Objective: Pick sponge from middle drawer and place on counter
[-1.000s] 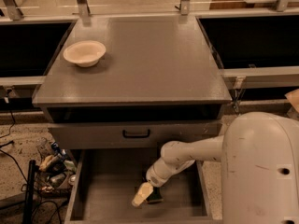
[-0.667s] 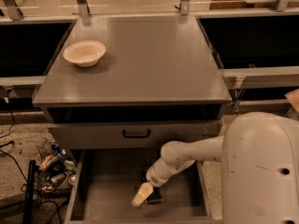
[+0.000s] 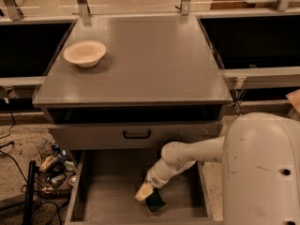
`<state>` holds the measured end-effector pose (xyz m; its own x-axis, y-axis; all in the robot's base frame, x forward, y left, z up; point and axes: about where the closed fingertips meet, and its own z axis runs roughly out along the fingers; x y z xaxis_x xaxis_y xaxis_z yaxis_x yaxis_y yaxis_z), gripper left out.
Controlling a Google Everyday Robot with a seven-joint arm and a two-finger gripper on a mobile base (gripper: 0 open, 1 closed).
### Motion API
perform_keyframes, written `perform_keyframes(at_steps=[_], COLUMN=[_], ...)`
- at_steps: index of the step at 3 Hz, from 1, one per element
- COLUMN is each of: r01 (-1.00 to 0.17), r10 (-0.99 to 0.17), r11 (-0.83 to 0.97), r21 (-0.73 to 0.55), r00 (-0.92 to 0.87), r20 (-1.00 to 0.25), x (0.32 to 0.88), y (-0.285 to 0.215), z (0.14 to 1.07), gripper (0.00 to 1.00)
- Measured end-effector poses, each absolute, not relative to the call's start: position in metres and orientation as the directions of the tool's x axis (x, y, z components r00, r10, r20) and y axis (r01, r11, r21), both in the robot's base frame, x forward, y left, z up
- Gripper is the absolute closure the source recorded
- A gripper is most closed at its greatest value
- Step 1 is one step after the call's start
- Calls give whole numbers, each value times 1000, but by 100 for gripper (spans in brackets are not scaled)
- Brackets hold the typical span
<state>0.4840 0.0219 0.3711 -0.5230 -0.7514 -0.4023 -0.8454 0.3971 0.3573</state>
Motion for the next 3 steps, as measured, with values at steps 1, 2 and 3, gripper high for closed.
perform_keyframes(at_steps=[1,2,3], r01=[-845,-845,-845], r10=[-751,-751,-752], r11=[397,397,397], r21=[357,357,358], r00=[-523,-523,-523], r20=[-402,-402,-402], x=[484,484,484], y=[22,22,22], z=[371,371,371], gripper=[64,88,100])
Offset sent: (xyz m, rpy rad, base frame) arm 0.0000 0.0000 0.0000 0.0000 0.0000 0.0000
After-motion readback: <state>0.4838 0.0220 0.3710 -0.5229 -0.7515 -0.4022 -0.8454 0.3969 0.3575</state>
